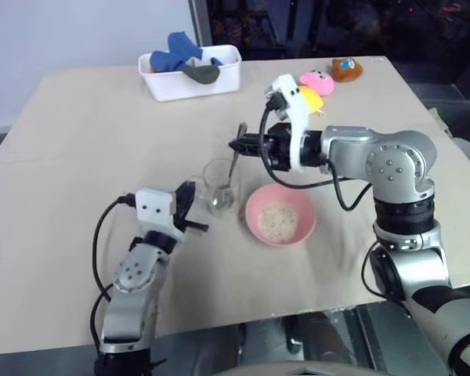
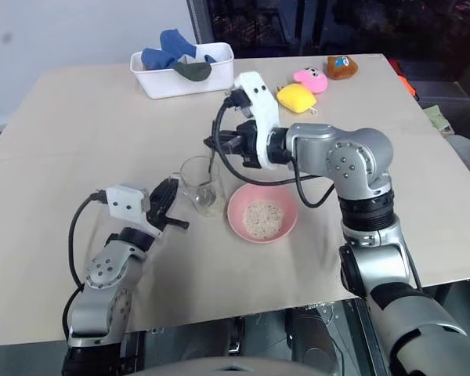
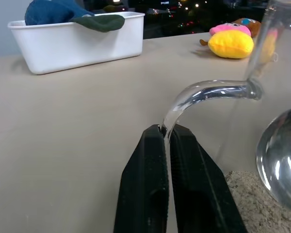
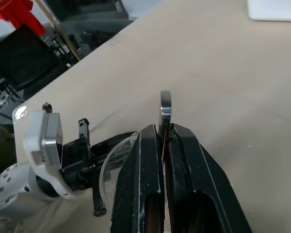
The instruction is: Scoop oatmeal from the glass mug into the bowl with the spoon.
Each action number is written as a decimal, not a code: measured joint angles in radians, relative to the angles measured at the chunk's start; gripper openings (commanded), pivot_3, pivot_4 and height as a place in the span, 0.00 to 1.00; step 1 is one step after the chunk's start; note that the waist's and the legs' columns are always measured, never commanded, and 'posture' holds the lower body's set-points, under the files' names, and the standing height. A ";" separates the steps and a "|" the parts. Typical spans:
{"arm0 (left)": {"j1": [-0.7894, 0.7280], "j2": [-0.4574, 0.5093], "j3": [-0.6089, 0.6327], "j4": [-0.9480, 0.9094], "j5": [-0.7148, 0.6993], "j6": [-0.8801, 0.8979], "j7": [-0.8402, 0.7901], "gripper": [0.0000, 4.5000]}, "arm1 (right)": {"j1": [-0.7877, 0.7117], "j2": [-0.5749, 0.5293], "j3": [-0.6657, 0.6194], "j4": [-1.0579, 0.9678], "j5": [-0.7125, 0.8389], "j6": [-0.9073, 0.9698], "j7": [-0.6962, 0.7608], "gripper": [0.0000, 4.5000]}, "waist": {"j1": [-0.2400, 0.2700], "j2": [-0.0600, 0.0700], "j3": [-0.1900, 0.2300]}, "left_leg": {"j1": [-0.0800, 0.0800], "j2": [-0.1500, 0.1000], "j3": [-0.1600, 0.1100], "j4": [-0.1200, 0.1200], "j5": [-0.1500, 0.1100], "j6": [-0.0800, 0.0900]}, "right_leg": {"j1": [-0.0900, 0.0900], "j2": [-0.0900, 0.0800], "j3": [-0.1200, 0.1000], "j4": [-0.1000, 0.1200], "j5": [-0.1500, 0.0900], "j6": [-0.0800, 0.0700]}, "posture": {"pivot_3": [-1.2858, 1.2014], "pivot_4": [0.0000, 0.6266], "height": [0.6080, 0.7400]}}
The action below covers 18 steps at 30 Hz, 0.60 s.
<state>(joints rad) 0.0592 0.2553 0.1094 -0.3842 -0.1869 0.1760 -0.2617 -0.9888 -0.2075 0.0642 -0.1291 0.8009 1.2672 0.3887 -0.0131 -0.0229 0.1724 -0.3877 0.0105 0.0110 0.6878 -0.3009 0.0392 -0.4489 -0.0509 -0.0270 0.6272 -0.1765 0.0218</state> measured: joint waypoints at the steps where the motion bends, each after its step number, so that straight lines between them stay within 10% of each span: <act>1: 0.001 -0.001 0.000 0.000 -0.001 0.009 0.002 0.41 | 0.000 -0.001 0.002 0.000 -0.001 0.001 0.005 0.00 | 0.000 0.000 0.000 | 0.000 0.000 0.000 0.000 0.000 0.000 | 0.000 0.000 0.000 0.000 0.000 0.000 | 0.52 0.24 1.00; 2: 0.001 -0.003 0.000 0.000 -0.001 0.020 0.004 0.52 | 0.000 -0.001 0.004 0.000 -0.002 0.001 0.011 0.00 | 0.000 0.000 0.000 | 0.000 0.000 0.000 0.000 0.000 0.000 | 0.000 0.000 0.000 0.000 0.000 0.000 | 0.52 0.24 1.00; 10: -0.025 -0.004 -0.001 -0.027 0.001 0.082 0.027 0.52 | -0.003 -0.002 0.004 0.000 -0.008 0.001 0.021 0.00 | 0.000 0.000 0.000 | 0.000 0.000 0.000 0.000 0.000 0.000 | 0.000 0.000 0.000 0.000 0.000 0.000 | 0.52 0.24 1.00; 18: -0.061 0.016 -0.003 -0.019 0.008 0.102 0.009 0.02 | -0.023 -0.011 0.008 -0.005 -0.035 -0.009 0.033 0.00 | 0.000 0.000 0.000 | 0.000 0.000 0.000 0.000 0.000 0.000 | 0.000 0.000 0.000 0.000 0.000 0.000 | 0.52 0.24 1.00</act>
<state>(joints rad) -0.0016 0.2712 0.1063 -0.4032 -0.1784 0.2784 -0.2531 -1.0115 -0.2189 0.0725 -0.1339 0.7661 1.2583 0.4221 -0.0132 -0.0228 0.1725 -0.3877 0.0104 0.0112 0.6878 -0.3009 0.0391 -0.4488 -0.0507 -0.0269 0.6271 -0.1765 0.0218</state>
